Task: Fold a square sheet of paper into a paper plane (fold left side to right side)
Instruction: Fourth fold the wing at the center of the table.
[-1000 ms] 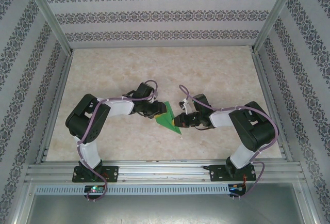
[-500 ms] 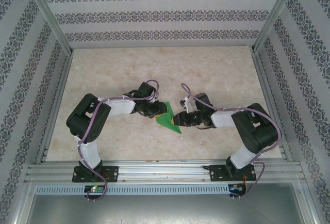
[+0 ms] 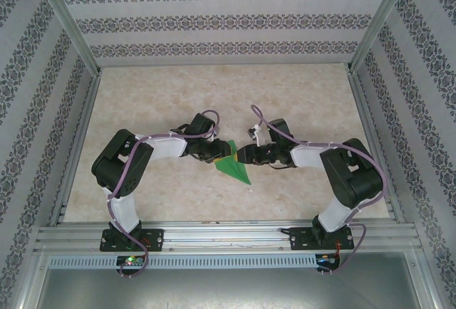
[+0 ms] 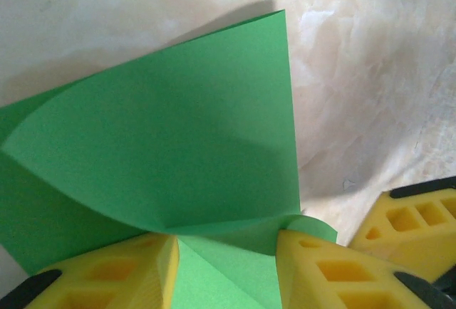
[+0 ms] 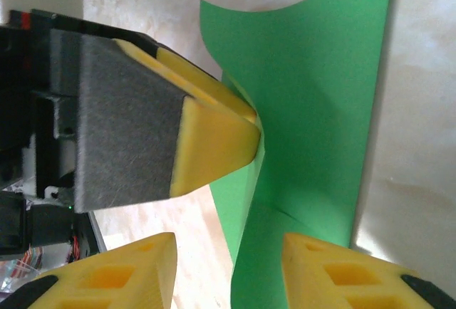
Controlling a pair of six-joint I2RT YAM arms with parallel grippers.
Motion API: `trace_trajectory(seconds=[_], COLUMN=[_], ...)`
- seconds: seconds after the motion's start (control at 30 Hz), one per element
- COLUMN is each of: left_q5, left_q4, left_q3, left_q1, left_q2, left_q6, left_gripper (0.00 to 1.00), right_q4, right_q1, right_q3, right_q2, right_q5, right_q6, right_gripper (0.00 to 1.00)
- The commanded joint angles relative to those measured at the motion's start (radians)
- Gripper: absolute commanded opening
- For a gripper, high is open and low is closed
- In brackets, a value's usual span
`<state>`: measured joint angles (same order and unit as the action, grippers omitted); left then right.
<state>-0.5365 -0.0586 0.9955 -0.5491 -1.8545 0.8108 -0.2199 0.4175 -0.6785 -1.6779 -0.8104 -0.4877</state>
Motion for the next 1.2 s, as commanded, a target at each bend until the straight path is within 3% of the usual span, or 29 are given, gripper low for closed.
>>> trace_trajectory(seconds=[0.0, 0.23, 0.53, 1.17], left_q5=[0.048, 0.05, 0.051, 0.019], left_q4=[-0.054, -0.055, -0.055, -0.001], left_q3=[0.003, 0.0, -0.004, -0.033], left_q1=[-0.011, -0.011, -0.011, -0.011], left_q2=[-0.009, -0.001, 0.009, 0.034], left_q6=[-0.022, -0.024, -0.025, -0.008], left_gripper=[0.41, 0.41, 0.41, 0.45], right_q4=[-0.001, 0.0, 0.061, 0.143], right_q1=[0.018, 0.02, 0.017, 0.014], right_q3=[-0.039, -0.056, -0.073, -0.108], right_q2=[-0.033, -0.067, -0.077, -0.112], right_q5=[-0.028, -0.023, 0.012, 0.077], right_q6=[0.017, 0.016, 0.05, 0.096], right_gripper=[0.42, 0.3, 0.0, 0.0])
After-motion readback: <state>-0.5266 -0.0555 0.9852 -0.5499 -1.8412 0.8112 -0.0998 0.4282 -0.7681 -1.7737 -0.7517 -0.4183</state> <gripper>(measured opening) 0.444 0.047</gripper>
